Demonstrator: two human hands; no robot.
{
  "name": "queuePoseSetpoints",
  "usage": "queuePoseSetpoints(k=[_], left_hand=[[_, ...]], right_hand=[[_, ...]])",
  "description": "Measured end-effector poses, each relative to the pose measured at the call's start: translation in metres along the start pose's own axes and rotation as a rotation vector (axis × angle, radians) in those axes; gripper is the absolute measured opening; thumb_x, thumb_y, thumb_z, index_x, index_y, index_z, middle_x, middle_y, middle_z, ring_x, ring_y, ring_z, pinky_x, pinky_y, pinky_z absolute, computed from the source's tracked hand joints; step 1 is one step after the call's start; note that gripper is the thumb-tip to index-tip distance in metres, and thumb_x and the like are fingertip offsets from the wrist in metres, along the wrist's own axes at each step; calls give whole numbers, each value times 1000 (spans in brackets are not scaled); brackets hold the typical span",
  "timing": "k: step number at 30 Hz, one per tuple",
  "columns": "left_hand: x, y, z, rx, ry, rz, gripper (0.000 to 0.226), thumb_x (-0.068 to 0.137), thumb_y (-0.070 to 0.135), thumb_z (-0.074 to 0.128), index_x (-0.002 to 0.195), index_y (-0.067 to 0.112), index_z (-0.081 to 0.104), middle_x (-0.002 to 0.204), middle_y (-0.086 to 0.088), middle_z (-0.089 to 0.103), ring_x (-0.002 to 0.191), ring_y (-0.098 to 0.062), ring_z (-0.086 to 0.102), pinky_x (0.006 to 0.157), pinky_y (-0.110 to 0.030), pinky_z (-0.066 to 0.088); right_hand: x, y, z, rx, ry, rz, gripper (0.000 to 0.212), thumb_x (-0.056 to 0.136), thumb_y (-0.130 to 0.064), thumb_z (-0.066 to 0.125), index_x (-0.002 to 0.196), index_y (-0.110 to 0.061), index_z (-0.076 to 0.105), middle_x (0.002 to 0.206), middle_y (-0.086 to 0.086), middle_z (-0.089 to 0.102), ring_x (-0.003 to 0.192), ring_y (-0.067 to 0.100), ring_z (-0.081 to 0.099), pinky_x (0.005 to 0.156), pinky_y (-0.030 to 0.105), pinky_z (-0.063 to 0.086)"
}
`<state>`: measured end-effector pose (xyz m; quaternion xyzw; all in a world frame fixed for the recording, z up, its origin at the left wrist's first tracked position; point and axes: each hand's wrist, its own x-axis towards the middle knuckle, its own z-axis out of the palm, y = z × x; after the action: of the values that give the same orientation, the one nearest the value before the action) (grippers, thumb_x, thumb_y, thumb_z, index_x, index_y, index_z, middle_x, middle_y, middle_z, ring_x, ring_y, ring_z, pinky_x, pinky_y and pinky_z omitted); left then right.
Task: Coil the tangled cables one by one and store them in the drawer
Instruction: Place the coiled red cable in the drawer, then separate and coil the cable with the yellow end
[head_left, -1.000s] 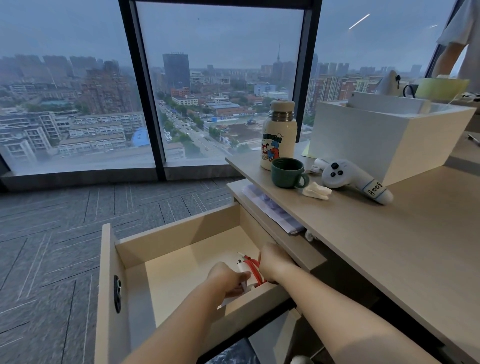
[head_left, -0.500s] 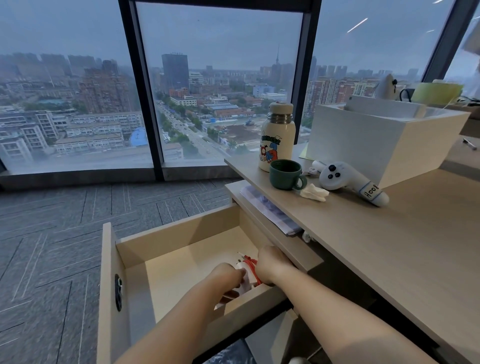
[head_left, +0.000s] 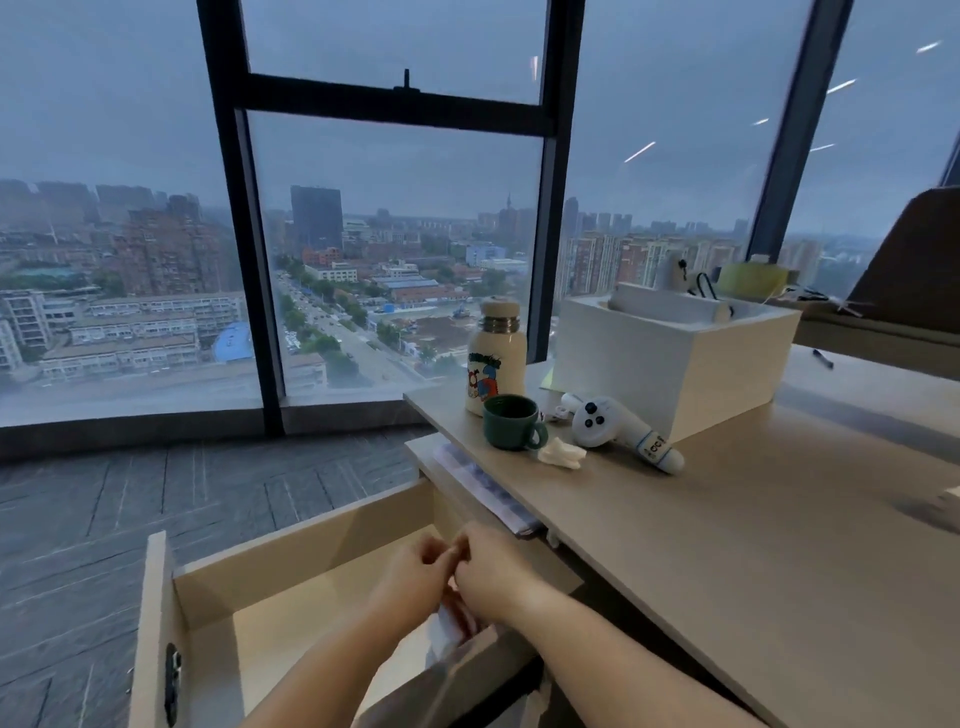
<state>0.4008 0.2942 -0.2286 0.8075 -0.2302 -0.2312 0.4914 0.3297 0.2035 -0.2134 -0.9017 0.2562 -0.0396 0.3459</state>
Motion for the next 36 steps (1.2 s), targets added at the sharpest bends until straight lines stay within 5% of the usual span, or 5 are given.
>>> queuePoseSetpoints(k=[3, 12, 22, 28, 36], left_hand=[[-27, 36, 1, -123, 2, 159, 15, 94, 26, 55, 91, 13, 62, 86, -6, 67, 79, -17, 65, 65, -26, 54], [-111, 150, 78, -266, -201, 503, 12, 94, 23, 56, 94, 14, 63, 89, -8, 69, 83, -20, 67, 69, -24, 57], [-239, 228, 283, -165, -751, 851, 8, 96, 6, 50, 100, 8, 57, 86, -5, 62, 72, -6, 57, 63, -11, 50], [-249, 221, 391, 337, -602, 1170, 31, 89, 36, 59, 118, 24, 59, 128, -1, 55, 123, -20, 44, 106, -38, 34], [-245, 237, 442, 563, -692, 1291, 52, 82, 66, 24, 110, 43, 61, 123, 21, 61, 117, -11, 53, 98, -41, 43]], right_hand=[[-28, -10, -36, 237, 112, -90, 26, 91, -13, 53, 112, -27, 55, 103, 0, 63, 86, 5, 61, 70, 18, 53], [-158, 18, -147, 220, 592, -164, 15, 86, -3, 52, 92, -15, 59, 92, 6, 65, 86, 18, 63, 79, 35, 56], [-370, 166, -231, -41, 1046, 196, 12, 92, -11, 53, 99, -18, 61, 87, -4, 67, 83, 16, 63, 75, 31, 50], [-433, 241, -239, -401, 1044, 521, 22, 93, -27, 53, 113, -20, 58, 114, 2, 62, 108, 22, 53, 89, 29, 38], [-431, 285, -271, -472, 913, 885, 43, 97, -43, 34, 112, -13, 62, 120, 13, 62, 112, 32, 52, 93, 35, 39]])
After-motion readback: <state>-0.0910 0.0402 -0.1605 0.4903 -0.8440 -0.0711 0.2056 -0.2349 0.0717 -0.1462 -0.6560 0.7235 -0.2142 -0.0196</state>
